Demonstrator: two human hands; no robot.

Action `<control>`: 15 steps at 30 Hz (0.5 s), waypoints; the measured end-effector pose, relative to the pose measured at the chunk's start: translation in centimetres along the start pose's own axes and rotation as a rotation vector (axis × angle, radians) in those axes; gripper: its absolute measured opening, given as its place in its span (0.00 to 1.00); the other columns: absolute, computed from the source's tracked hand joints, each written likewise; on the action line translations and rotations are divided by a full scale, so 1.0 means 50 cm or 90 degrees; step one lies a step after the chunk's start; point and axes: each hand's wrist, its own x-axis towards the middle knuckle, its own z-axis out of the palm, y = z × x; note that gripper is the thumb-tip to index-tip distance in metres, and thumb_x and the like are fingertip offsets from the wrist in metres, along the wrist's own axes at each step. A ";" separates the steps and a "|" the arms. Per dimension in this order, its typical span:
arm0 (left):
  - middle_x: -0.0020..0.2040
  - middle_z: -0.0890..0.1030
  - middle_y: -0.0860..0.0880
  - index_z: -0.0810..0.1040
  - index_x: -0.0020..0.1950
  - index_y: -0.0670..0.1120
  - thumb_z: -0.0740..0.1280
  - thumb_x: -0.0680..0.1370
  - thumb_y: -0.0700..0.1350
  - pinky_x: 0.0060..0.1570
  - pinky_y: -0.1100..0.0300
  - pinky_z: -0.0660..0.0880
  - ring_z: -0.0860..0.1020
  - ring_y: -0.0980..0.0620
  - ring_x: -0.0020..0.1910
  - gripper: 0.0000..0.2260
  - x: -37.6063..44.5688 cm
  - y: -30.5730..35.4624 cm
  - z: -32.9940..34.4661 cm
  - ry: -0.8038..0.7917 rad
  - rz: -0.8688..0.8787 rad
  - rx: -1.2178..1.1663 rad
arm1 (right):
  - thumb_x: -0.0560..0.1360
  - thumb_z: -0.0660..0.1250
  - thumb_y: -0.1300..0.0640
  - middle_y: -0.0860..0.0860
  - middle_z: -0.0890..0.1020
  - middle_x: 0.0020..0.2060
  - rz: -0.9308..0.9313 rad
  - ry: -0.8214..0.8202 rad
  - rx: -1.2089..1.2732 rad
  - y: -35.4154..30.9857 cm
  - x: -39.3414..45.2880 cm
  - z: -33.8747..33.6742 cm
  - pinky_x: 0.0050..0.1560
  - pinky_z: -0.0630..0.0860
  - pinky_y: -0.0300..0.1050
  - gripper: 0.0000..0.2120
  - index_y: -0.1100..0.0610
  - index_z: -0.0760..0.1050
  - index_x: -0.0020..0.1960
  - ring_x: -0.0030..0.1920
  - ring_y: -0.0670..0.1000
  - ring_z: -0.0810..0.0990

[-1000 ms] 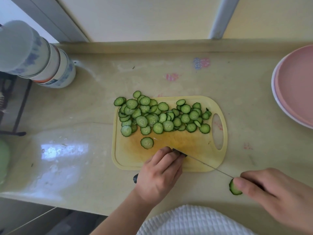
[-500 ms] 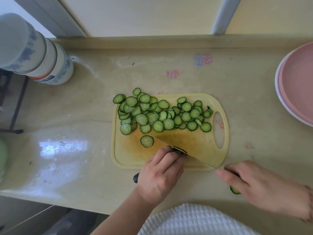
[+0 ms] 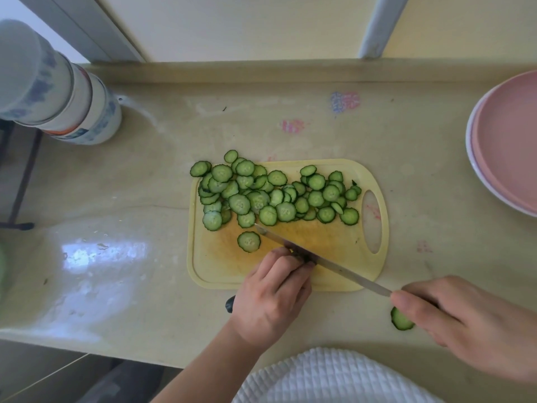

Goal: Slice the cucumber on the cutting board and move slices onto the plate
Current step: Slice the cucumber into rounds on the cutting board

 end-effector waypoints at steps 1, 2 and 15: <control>0.50 0.76 0.48 0.85 0.50 0.37 0.72 0.78 0.36 0.48 0.56 0.79 0.80 0.45 0.50 0.04 0.001 0.001 -0.001 0.001 -0.001 -0.001 | 0.64 0.44 0.17 0.47 0.64 0.22 -0.001 -0.003 -0.006 0.000 -0.001 -0.001 0.28 0.63 0.42 0.47 0.62 0.70 0.38 0.24 0.46 0.62; 0.50 0.76 0.48 0.85 0.50 0.37 0.72 0.78 0.36 0.48 0.56 0.79 0.80 0.45 0.50 0.04 0.002 0.001 -0.001 0.002 -0.002 -0.003 | 0.63 0.43 0.16 0.47 0.64 0.22 -0.001 -0.006 -0.011 -0.001 0.000 -0.002 0.28 0.63 0.41 0.48 0.62 0.71 0.39 0.24 0.46 0.62; 0.47 0.81 0.46 0.85 0.51 0.38 0.71 0.79 0.37 0.49 0.56 0.79 0.81 0.45 0.50 0.04 0.005 0.004 -0.001 -0.001 -0.018 0.003 | 0.72 0.45 0.25 0.48 0.62 0.25 -0.014 -0.018 -0.035 0.000 0.048 0.023 0.29 0.63 0.43 0.33 0.55 0.60 0.32 0.27 0.46 0.61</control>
